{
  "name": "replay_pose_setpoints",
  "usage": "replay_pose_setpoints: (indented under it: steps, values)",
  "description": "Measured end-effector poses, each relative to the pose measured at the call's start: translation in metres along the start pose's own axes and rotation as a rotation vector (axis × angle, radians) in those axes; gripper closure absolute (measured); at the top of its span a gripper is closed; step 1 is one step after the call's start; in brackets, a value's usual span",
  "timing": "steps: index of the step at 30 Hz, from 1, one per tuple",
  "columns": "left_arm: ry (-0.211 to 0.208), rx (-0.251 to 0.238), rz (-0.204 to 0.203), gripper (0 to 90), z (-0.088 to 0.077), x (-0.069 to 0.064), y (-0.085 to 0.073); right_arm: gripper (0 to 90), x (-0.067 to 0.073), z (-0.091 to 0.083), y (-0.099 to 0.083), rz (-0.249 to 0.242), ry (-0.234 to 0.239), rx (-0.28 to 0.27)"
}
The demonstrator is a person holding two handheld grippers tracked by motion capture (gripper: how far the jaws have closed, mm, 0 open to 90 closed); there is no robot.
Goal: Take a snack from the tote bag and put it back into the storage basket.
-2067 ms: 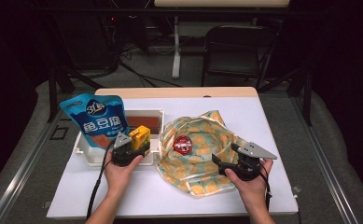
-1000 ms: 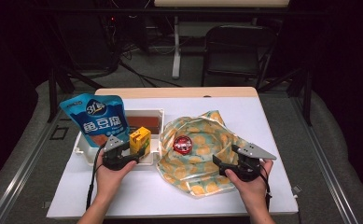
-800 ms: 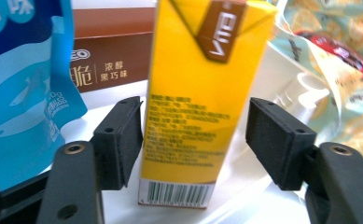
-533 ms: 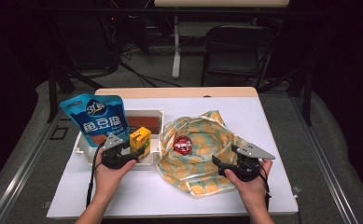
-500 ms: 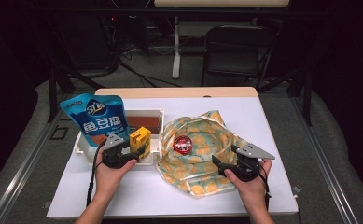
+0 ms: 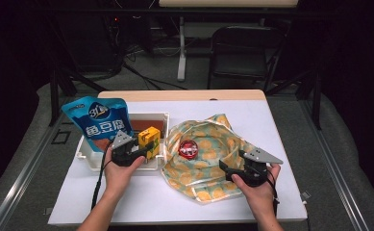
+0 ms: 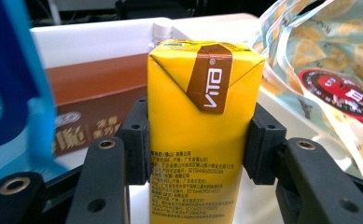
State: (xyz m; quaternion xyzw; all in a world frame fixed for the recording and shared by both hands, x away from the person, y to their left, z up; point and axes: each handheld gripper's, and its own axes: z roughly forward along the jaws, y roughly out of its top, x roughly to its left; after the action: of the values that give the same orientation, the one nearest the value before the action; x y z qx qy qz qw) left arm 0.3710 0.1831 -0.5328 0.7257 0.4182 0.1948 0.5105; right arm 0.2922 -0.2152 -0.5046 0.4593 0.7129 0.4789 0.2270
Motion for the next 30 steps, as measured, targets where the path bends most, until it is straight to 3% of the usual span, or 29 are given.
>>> replay_pose_setpoints:
  steps: [5, 9, 15, 18, 22, 25, 27, 29, 30]
  values:
    - [0.008, -0.037, 0.021, 52.6, 0.005, 0.002, -0.004, 15.0, -0.004, 0.000, -0.002, 0.008, -0.007, -0.004]
    - [-0.010, -0.007, 0.066, 52.0, 0.000, 0.000, -0.009, 15.1, -0.006, -0.001, -0.003, 0.012, -0.008, 0.000]
    - [-0.043, 0.021, 0.045, 49.4, -0.008, 0.004, -0.015, 15.2, -0.003, 0.001, -0.003, 0.008, -0.005, 0.009]
    - [-0.063, 0.028, 0.011, 35.3, -0.012, 0.004, -0.015, 15.2, -0.001, 0.002, -0.002, 0.005, -0.002, 0.007]
    - [-0.065, 0.029, -0.011, 27.9, -0.024, 0.001, -0.018, 15.1, -0.001, 0.003, -0.003, 0.005, -0.002, 0.008]
    - [-0.028, 0.045, -0.029, 31.9, -0.035, -0.001, -0.021, 15.1, -0.003, 0.002, -0.004, 0.009, -0.004, 0.008]
    - [0.033, 0.068, -0.053, 40.7, -0.042, -0.003, -0.022, 15.1, -0.004, 0.001, -0.004, 0.011, -0.004, 0.004]
    - [0.059, 0.063, -0.068, 46.7, -0.049, -0.004, -0.024, 15.1, -0.004, 0.000, -0.004, 0.013, -0.003, 0.002]
    - [0.078, 0.058, -0.063, 54.5, -0.052, -0.005, -0.026, 15.1, -0.004, 0.000, -0.004, 0.015, -0.006, 0.000]
